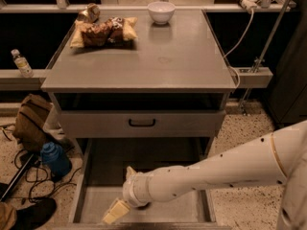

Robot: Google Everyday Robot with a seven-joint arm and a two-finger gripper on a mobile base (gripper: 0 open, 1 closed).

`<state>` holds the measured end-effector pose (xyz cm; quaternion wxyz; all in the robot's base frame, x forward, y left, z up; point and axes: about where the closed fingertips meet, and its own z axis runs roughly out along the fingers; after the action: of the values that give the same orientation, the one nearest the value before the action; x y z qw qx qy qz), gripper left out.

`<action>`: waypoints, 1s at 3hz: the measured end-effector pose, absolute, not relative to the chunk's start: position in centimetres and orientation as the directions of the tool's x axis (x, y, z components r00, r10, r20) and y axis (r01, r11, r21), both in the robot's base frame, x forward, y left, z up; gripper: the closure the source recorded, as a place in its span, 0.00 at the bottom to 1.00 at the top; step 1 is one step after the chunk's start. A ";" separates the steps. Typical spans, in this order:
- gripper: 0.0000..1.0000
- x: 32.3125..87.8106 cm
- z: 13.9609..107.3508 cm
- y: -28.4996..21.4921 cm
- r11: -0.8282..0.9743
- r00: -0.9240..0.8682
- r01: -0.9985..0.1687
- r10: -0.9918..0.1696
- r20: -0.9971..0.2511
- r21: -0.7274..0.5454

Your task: Pick apple from middle drawer and place on counter

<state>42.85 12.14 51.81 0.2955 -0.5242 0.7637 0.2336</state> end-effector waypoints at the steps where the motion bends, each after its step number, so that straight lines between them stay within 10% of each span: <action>1: 0.00 44.0 50.0 12.0 0.337 -0.278 -0.940 -0.668 -0.690 0.052; 3: 0.00 45.0 45.9 9.7 0.364 -0.302 -0.930 -0.688 -0.660 0.046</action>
Offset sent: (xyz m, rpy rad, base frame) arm 0.0344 -0.0202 -0.0829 -0.0681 0.0521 0.0002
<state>45.02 9.69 45.90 0.2792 -0.5205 0.7773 0.2168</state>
